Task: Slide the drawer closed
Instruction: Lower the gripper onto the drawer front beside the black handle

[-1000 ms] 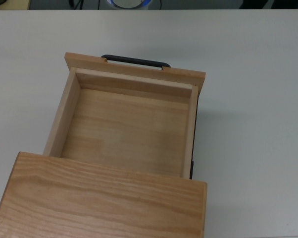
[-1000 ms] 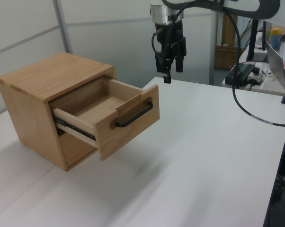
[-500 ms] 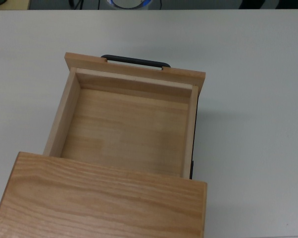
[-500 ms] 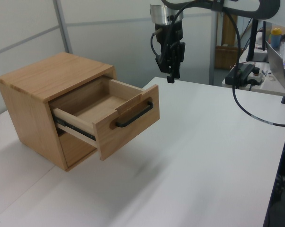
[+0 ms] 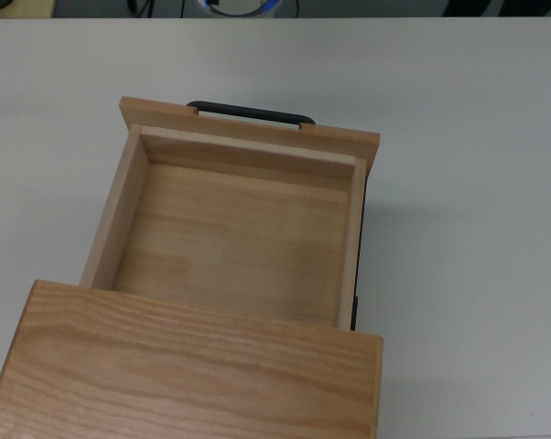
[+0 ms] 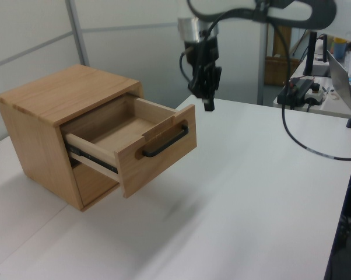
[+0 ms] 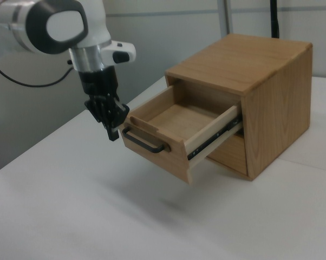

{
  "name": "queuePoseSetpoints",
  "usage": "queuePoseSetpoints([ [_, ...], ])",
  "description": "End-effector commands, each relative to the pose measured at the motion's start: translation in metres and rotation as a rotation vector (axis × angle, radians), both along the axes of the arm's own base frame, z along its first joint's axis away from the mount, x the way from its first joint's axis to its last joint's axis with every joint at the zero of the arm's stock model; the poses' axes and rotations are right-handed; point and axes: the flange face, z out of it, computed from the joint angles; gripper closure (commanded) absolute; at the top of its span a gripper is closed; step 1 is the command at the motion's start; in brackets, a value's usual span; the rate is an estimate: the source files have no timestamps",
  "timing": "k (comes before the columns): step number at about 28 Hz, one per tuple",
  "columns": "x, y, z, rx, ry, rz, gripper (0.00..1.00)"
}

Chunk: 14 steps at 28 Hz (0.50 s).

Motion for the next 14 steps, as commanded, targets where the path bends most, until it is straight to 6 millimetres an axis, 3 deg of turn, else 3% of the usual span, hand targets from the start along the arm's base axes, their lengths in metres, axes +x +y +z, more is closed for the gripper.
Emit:
queuePoseSetpoints([
  [1, 0.013, 0.014, -0.033, 0.006, 0.068, 0.019, 1.0],
  [14, 0.043, 0.046, -0.09, -0.022, 0.086, 0.07, 1.0],
])
